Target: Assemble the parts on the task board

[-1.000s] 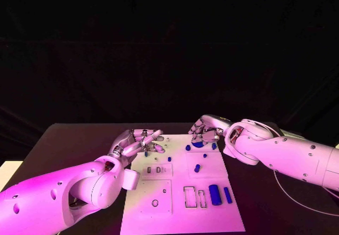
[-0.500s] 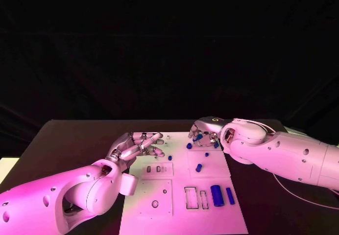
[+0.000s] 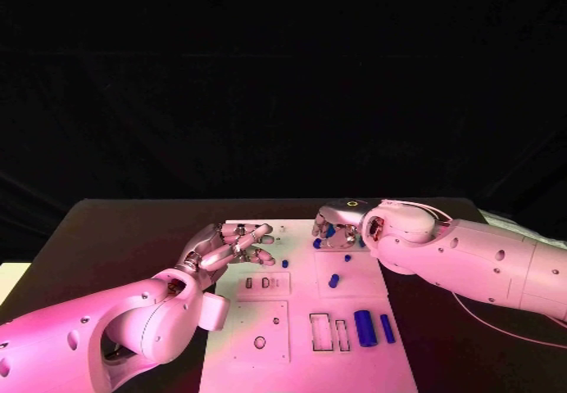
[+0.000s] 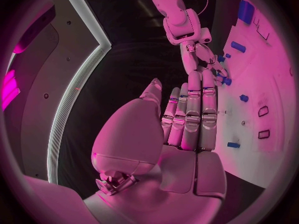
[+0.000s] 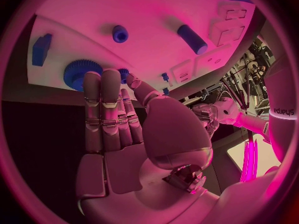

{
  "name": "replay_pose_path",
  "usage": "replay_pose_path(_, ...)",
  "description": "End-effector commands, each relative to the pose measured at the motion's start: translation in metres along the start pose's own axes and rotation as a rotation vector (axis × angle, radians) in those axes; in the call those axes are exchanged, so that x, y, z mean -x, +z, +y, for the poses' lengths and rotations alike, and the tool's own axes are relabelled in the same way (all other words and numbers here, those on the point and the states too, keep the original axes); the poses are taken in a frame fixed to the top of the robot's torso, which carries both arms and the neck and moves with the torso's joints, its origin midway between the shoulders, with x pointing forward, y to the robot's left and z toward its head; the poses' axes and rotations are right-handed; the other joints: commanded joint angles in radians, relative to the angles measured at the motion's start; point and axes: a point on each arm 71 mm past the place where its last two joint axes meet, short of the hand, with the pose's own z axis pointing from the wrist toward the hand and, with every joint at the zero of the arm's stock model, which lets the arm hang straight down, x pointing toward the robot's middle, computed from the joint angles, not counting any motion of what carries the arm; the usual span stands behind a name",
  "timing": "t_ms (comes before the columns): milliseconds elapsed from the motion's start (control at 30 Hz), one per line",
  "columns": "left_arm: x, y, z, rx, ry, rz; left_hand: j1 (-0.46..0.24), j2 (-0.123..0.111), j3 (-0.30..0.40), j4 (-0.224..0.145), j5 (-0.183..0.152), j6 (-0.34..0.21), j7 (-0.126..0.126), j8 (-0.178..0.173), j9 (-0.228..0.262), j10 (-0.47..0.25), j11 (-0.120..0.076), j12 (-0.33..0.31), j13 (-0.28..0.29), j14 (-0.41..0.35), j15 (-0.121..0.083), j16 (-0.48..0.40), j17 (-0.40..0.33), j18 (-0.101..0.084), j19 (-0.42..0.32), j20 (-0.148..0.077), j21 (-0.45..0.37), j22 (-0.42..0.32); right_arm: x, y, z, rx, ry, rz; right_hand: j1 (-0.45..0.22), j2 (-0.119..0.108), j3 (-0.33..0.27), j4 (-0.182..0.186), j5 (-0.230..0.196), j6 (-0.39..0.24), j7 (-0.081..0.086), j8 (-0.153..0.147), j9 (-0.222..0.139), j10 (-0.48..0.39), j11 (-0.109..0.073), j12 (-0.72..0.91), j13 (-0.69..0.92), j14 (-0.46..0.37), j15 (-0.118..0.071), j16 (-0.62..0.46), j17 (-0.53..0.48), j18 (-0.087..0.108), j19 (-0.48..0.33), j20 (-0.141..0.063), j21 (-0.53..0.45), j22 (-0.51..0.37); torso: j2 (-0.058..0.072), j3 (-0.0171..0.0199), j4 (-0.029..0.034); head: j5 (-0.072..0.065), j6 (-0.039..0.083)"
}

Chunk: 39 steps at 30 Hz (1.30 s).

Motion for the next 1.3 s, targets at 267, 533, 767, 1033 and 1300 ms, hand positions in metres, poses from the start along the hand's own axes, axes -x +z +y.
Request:
replay_pose_path(267,-0.003,0.000,-0.002,-0.002,-0.005,0.024,-0.002,0.002,-0.003,-0.002,-0.004,-0.003,0.005,-0.006,-0.001,-0.005,0.006,-0.006,0.001,0.004,0.004,0.004,0.002,0.007,0.006,-0.002,0.005,0.001,-0.004,0.003,0.003,0.009,-0.030,0.058,-0.002,-0.006,0.024,0.009,0.001,0.017,-0.002,-0.001,0.001,0.007,-0.006,-0.002,-0.001,0.014,-0.008,0.071,0.068,-0.014,0.021,0.001,0.052,0.061,0.008,0.0006,0.0023,0.001,-0.003)
replay_pose_path(533,-0.003,0.000,-0.002,0.000,-0.005,0.025,-0.002,0.002,-0.004,-0.002,-0.004,-0.003,0.005,-0.006,-0.001,-0.005,0.006,-0.007,0.001,0.004,0.004,0.004,0.002,0.007,0.005,-0.002,0.005,0.001,-0.006,0.005,0.001,0.003,-0.030,0.072,0.000,-0.002,0.043,0.021,-0.001,0.031,-0.005,0.001,0.002,0.019,-0.009,0.000,-0.001,0.012,-0.009,0.119,0.113,-0.020,0.029,0.000,0.089,0.103,0.012,0.0003,0.0046,-0.001,-0.004)
replay_pose_path(767,-0.003,0.000,-0.002,0.001,-0.006,0.027,-0.002,0.002,-0.004,-0.003,-0.004,-0.004,0.006,-0.007,-0.001,-0.005,0.006,-0.007,0.001,0.003,0.004,0.004,0.003,0.007,0.005,-0.002,0.005,0.001,-0.005,0.007,0.001,0.008,-0.029,0.054,0.004,0.006,0.063,0.034,-0.010,0.058,-0.011,0.009,0.006,0.045,-0.016,0.005,0.001,0.014,-0.014,0.169,0.160,-0.026,0.045,-0.002,0.128,0.152,0.015,0.0015,0.0059,0.000,-0.006)
replay_pose_path(1033,-0.003,0.000,-0.002,0.003,-0.006,0.027,-0.002,0.002,-0.004,-0.003,-0.004,-0.004,0.006,-0.008,-0.001,-0.006,0.006,-0.008,0.002,0.003,0.005,0.004,0.005,0.007,0.005,-0.002,0.005,0.002,0.004,0.004,0.005,0.020,-0.006,-0.065,0.004,0.015,0.081,0.054,-0.026,0.085,-0.018,0.016,0.012,0.075,-0.024,0.009,0.001,0.018,-0.019,0.218,0.208,-0.034,0.066,-0.007,0.169,0.206,0.017,0.0010,0.0072,-0.003,-0.001)
replay_pose_path(1300,-0.001,0.000,-0.001,0.006,-0.008,0.023,-0.002,0.003,-0.004,-0.003,-0.004,-0.004,0.006,-0.008,-0.001,-0.006,0.006,-0.008,0.002,0.003,0.005,0.004,0.005,0.007,0.004,-0.002,0.005,0.002,0.018,0.004,0.010,0.000,0.035,-0.187,0.002,0.011,0.090,0.066,-0.040,0.086,-0.017,0.013,0.012,0.076,-0.024,0.003,0.000,0.014,-0.019,0.228,0.213,-0.035,0.064,-0.008,0.178,0.214,0.019,0.0010,0.0092,-0.002,0.010)
